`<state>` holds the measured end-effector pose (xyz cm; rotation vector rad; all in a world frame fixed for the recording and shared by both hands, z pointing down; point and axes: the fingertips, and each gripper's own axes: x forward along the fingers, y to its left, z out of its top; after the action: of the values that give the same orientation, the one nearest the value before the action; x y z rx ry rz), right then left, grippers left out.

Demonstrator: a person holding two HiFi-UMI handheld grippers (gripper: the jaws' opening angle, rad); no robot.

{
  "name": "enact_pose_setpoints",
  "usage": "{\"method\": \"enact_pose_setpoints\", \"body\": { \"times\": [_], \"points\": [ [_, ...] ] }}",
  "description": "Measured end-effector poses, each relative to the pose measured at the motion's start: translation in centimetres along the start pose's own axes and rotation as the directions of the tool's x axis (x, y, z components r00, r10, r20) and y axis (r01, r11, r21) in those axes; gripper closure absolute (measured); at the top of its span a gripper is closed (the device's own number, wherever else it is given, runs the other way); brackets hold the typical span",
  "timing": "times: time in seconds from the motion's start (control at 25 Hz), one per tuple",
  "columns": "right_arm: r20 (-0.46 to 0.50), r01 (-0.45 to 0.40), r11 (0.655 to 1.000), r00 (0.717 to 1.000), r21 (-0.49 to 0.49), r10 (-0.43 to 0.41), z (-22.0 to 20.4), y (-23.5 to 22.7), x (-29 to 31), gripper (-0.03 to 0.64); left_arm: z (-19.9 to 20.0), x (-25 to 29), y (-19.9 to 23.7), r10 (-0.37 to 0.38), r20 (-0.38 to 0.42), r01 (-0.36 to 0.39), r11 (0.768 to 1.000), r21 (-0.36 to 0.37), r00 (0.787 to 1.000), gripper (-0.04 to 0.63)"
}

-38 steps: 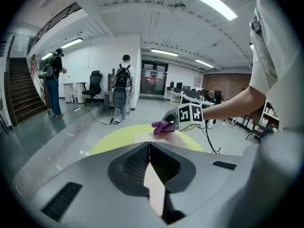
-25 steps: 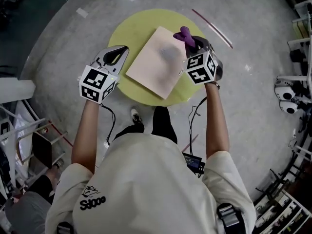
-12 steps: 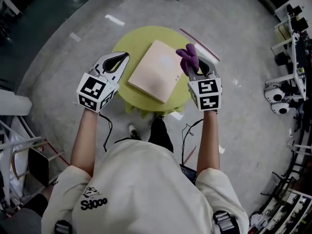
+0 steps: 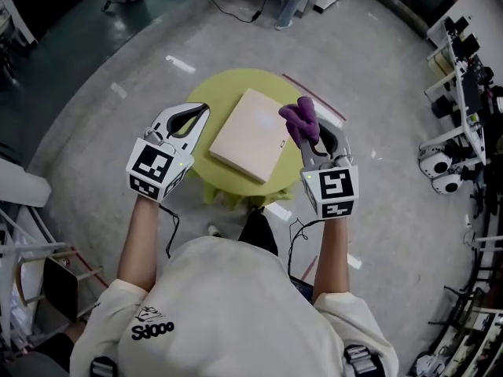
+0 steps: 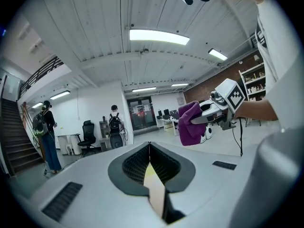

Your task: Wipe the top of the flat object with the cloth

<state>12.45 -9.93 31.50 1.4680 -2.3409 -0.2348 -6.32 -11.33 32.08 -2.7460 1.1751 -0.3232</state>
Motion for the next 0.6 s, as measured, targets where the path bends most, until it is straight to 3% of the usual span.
{"method": "enact_pose_setpoints", "body": {
  "times": [0.6],
  "points": [
    [0.125,-0.034,0.999,0.992,-0.02,0.037,5.8,2.3,-2.1,0.543,4.7,-1.8,0.1,-0.023,0.101,0.021,1.0,0.019,0.995,0.589]
  ]
}}
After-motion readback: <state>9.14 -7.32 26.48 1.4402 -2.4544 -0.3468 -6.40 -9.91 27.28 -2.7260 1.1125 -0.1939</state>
